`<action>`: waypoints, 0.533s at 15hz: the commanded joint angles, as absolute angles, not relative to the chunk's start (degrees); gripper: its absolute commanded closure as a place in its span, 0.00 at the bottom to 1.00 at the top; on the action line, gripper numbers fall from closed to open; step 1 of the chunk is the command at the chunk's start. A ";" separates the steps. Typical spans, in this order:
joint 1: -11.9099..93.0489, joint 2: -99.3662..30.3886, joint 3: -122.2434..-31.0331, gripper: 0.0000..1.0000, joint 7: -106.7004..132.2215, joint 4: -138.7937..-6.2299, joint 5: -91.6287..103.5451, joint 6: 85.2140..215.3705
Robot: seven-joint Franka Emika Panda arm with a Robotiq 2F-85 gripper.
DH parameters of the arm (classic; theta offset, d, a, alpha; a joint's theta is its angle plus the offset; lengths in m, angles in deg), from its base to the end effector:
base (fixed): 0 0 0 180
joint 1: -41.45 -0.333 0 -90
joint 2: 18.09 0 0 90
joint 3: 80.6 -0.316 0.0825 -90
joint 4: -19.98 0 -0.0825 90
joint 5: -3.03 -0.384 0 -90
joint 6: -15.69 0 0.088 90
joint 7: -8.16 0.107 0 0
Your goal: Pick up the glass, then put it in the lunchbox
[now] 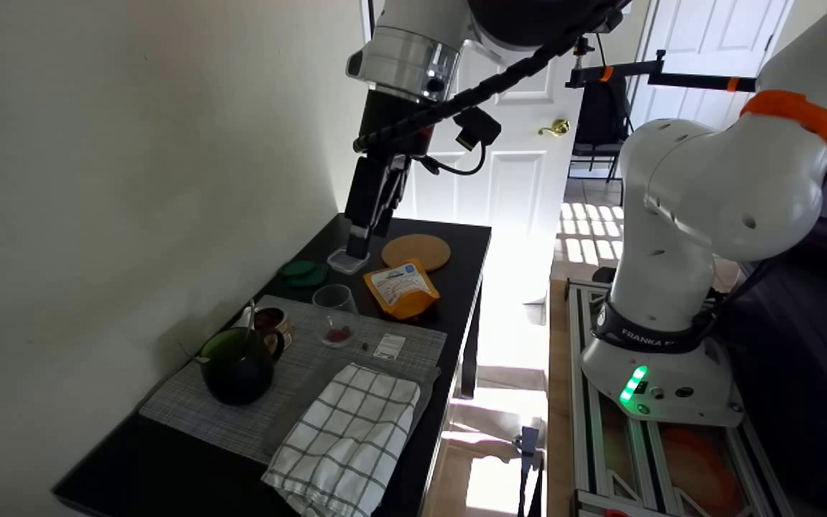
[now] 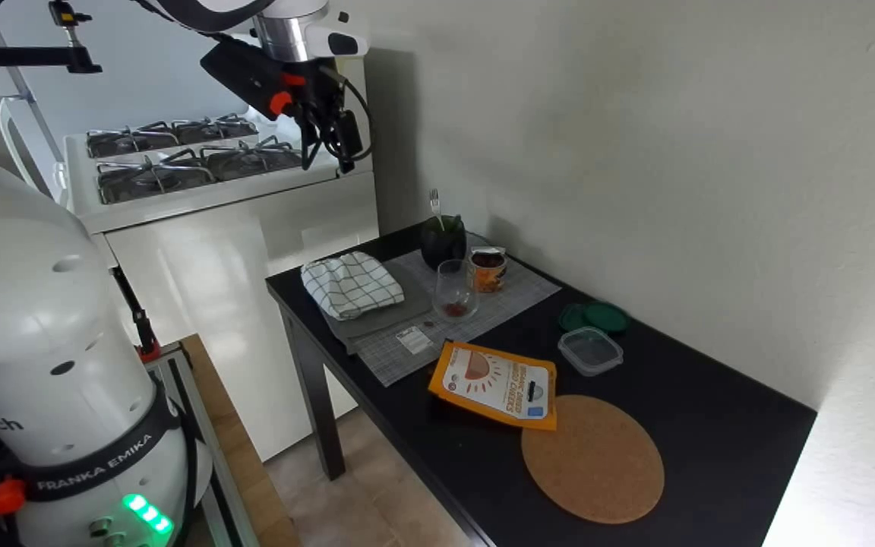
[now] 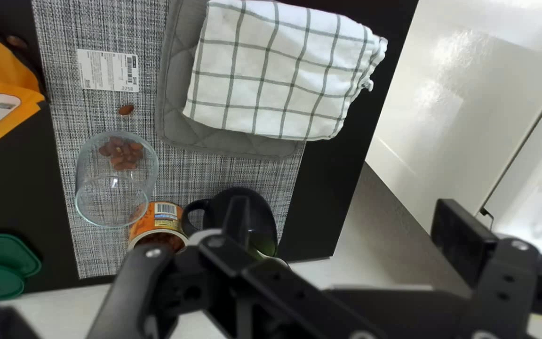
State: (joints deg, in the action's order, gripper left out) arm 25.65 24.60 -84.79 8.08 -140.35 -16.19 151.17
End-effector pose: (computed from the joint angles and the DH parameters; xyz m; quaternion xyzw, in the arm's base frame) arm 0.3204 0.1195 0.4411 -0.9796 -0.0665 -0.1346 0.1336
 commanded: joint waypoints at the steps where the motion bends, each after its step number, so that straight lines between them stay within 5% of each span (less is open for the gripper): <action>1: 25.73 24.63 -84.81 0.00 8.07 -140.26 -16.18 151.01; 8: 29.19 24.85 -80.25 0.00 6.03 -138.88 -16.33 152.61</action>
